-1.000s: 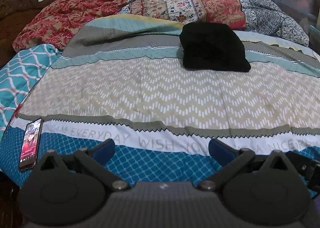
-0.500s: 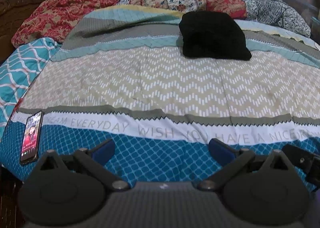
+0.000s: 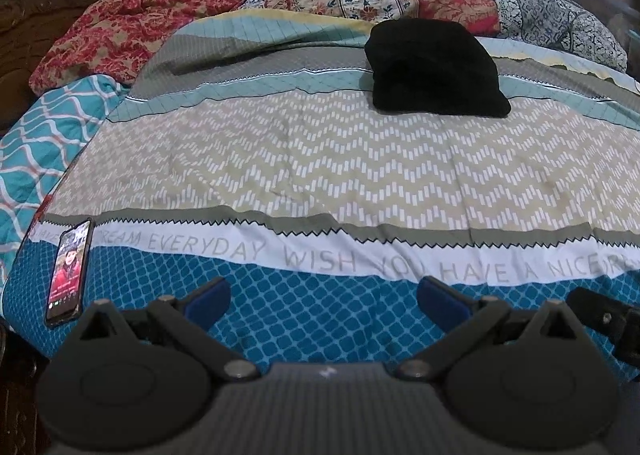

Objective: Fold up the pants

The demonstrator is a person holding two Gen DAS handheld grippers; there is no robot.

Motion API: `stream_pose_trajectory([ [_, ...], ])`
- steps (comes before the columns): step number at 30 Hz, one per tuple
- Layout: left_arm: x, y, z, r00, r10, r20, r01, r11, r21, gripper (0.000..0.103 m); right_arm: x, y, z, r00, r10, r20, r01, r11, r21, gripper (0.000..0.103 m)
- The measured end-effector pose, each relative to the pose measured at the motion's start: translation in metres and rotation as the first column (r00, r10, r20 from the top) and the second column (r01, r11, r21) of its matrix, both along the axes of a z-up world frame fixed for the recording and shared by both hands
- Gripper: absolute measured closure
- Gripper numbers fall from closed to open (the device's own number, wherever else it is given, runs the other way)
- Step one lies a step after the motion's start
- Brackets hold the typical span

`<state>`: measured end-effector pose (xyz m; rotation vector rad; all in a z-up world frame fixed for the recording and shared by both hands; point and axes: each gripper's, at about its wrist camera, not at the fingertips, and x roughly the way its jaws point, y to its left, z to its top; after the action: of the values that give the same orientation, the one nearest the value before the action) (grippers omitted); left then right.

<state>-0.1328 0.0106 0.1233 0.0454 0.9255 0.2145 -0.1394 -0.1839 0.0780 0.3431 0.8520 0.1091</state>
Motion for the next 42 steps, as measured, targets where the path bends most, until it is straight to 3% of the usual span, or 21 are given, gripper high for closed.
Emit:
stream_pose_trajectory([
  [21, -0.001, 0.002, 0.003, 0.999, -0.003, 0.05, 0.001, 0.999, 0.032, 0.0, 0.001, 0.005, 0.003, 0.999, 0.022, 0.034, -0.02, 0.999, -0.035, 0.007],
  [42, 0.004, 0.007, -0.017, 0.998, 0.013, -0.059, -0.015, 0.999, -0.036, 0.0, 0.004, 0.006, -0.007, 1.0, 0.017, -0.016, -0.017, 1.0, -0.019, 0.007],
])
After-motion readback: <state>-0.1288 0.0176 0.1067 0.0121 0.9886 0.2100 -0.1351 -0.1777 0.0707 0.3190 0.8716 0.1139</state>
